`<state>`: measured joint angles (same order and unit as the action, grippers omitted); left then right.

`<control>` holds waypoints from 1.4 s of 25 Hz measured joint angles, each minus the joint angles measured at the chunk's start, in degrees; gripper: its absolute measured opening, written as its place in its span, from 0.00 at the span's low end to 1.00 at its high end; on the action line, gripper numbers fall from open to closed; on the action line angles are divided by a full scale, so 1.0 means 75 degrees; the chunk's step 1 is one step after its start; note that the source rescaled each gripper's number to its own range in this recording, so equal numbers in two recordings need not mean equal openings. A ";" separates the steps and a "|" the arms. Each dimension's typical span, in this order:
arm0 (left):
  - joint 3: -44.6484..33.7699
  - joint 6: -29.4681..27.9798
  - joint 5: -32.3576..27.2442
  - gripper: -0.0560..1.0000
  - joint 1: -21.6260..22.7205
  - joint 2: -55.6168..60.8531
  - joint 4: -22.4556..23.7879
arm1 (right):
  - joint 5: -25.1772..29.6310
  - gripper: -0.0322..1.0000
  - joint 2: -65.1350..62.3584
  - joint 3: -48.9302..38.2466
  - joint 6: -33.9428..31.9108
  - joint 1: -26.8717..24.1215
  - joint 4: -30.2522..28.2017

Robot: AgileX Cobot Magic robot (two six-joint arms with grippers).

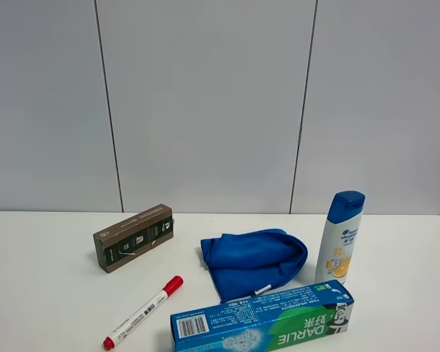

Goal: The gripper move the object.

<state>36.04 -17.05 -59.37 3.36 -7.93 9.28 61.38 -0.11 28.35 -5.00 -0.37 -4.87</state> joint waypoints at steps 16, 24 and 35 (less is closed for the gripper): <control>0.0269 0.2450 -0.1134 0.62 0.0000 0.0544 -0.1237 | 0.0000 1.00 0.0000 0.0000 0.0000 0.0000 0.0000; -0.0441 0.2363 -0.0958 0.62 0.0000 0.1086 -0.1432 | 0.0000 1.00 0.0000 0.0000 0.0000 0.0000 0.0000; -0.1065 0.2332 -0.0245 0.62 0.0000 0.1086 -0.1765 | 0.0000 1.00 0.0000 0.0000 0.0000 0.0000 0.0000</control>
<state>28.05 0.44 -61.21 3.36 0.22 -3.96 61.38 -0.11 28.35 -5.00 -0.37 -4.87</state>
